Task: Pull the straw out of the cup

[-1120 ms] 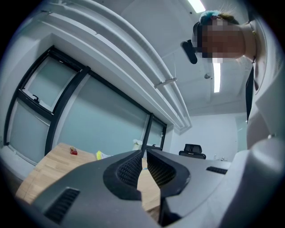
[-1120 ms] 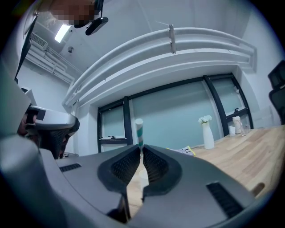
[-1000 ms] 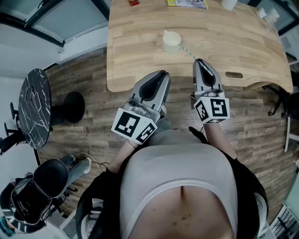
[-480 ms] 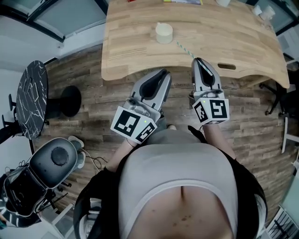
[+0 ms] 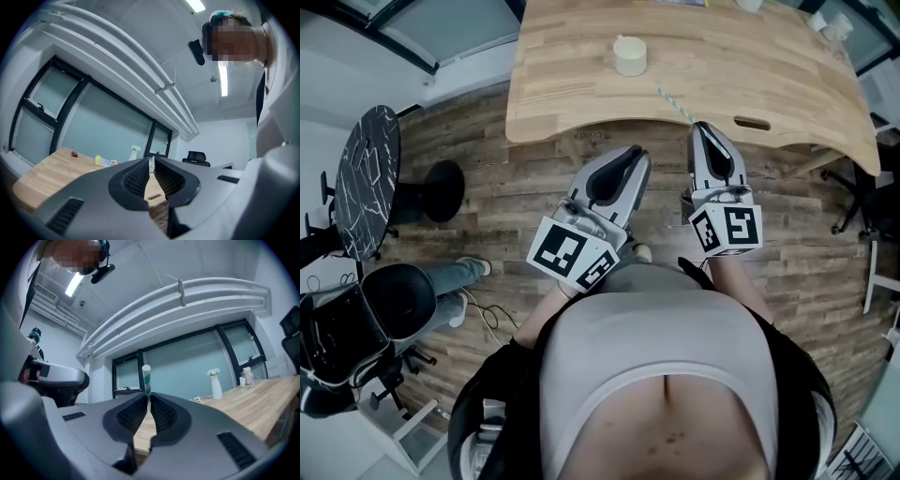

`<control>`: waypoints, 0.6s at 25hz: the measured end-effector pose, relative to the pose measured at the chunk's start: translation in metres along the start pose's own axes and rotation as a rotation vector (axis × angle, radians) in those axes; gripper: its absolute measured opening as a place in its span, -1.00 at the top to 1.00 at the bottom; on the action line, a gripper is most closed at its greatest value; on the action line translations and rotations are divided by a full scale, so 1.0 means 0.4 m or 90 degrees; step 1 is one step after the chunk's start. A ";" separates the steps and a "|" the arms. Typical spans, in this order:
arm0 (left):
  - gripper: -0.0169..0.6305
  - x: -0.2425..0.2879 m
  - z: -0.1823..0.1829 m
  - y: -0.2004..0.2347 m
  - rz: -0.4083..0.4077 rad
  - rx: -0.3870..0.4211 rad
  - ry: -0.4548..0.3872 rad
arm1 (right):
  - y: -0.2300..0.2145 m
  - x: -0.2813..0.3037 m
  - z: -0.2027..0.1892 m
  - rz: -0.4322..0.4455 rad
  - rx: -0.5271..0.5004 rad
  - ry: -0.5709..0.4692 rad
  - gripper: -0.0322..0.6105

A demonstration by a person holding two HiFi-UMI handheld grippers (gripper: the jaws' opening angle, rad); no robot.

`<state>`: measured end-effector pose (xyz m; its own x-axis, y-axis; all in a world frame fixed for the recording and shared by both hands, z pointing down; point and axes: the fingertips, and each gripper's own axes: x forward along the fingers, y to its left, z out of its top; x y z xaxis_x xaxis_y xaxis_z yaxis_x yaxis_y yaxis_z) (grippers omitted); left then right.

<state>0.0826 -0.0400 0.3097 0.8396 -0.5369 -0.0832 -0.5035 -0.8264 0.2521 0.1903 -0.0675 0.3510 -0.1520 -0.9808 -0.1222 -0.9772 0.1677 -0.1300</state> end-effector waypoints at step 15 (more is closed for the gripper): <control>0.88 -0.004 0.005 -0.036 -0.018 0.015 0.003 | -0.002 -0.048 0.035 -0.023 0.008 -0.020 0.76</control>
<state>0.0882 -0.0277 0.3042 0.8543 -0.5127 -0.0856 -0.4842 -0.8448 0.2275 0.1960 -0.0472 0.3395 -0.1124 -0.9826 -0.1476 -0.9801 0.1341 -0.1464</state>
